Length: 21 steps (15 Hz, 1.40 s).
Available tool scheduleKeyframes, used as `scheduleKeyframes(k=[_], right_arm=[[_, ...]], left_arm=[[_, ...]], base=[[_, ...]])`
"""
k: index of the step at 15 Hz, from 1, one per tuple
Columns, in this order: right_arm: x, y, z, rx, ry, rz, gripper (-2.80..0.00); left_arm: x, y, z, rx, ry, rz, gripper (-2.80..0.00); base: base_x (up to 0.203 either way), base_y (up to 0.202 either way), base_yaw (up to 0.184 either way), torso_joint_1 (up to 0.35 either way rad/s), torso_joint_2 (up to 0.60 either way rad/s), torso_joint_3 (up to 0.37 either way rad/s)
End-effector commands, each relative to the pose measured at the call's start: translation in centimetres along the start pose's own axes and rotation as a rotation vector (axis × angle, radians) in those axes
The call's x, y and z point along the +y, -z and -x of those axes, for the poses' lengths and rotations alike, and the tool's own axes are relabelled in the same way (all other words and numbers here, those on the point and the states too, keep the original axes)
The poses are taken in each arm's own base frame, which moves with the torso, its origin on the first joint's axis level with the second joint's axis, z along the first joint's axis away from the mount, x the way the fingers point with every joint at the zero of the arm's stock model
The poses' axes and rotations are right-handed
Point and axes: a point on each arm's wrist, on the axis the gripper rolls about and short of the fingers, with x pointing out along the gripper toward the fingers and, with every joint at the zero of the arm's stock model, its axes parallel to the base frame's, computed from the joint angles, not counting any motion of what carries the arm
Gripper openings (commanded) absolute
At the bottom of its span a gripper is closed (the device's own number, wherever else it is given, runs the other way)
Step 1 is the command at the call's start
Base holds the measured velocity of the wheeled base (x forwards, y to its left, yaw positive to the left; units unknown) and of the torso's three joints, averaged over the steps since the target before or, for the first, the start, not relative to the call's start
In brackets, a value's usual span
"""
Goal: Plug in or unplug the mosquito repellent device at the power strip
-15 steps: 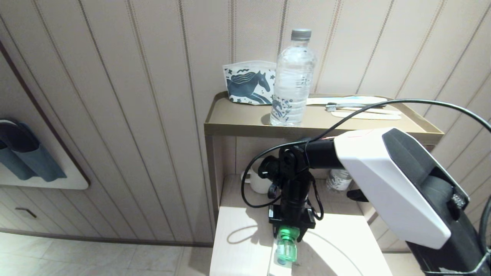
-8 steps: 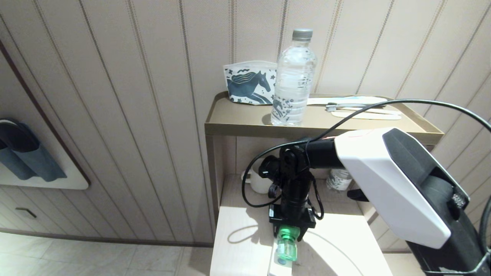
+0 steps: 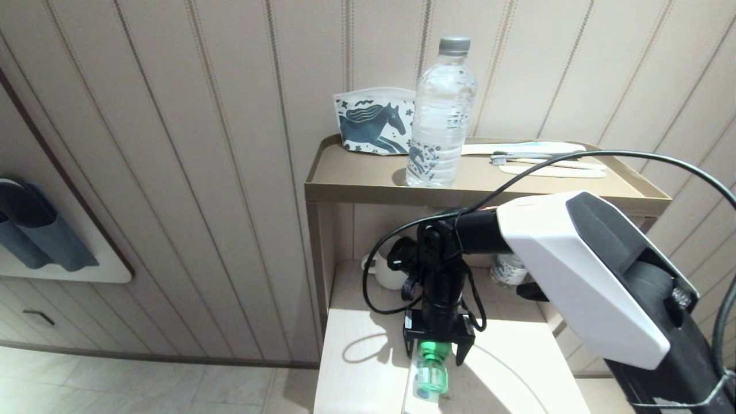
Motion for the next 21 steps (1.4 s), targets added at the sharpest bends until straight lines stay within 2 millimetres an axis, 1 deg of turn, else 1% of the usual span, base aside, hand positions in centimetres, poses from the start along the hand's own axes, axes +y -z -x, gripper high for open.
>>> scheduleKeyframes(k=[1, 6, 10, 12, 14, 17, 19, 21], right_arm=[[0.1, 0.8, 1.8, -0.016, -0.019, 0.007, 0.0], [0.4, 2.3, 5.0, -0.074, -0.05, 0.034, 0.0], [-0.1, 2.9, 6.2, -0.072, -0.046, 0.034, 0.0], [-0.3, 4.0, 6.9, -0.062, -0.026, 0.047, 0.0], [-0.5, 4.8, 6.8, -0.047, -0.005, 0.057, 0.0], [-1.1, 6.2, 5.4, 0.017, 0.055, 0.071, 0.0], [-1.7, 7.8, 5.2, 0.031, 0.067, 0.088, 0.0], [-2.1, 9.9, 5.8, 0.014, 0.051, 0.125, 0.0]], left_arm=[[0.0, 0.0, 0.0, 0.001, 0.0, 0.001, -2.8], [0.0, 0.0, 0.0, 0.001, 0.0, 0.001, -2.8], [0.0, 0.0, 0.0, 0.002, 0.0, -0.001, -2.8], [0.0, 0.0, 0.0, 0.001, 0.0, -0.002, -2.8], [0.0, 0.0, 0.0, 0.001, 0.0, -0.002, -2.8], [0.0, 0.0, 0.0, 0.001, 0.0, -0.001, -2.8], [0.0, 0.0, 0.0, 0.002, 0.0, -0.002, -2.8], [0.0, 0.0, 0.0, 0.001, 0.0, -0.002, -2.8]], base=[[0.0, 0.0, 0.0, 0.0, 0.0, 0.0], [0.0, 0.0, 0.0, 0.0, 0.0, 0.0], [0.0, 0.0, 0.0, 0.0, 0.0, 0.0], [0.0, 0.0, 0.0, 0.0, 0.0, 0.0], [0.0, 0.0, 0.0, 0.0, 0.0, 0.0], [0.0, 0.0, 0.0, 0.0, 0.0, 0.0], [0.0, 0.0, 0.0, 0.0, 0.0, 0.0], [0.0, 0.0, 0.0, 0.0, 0.0, 0.0]])
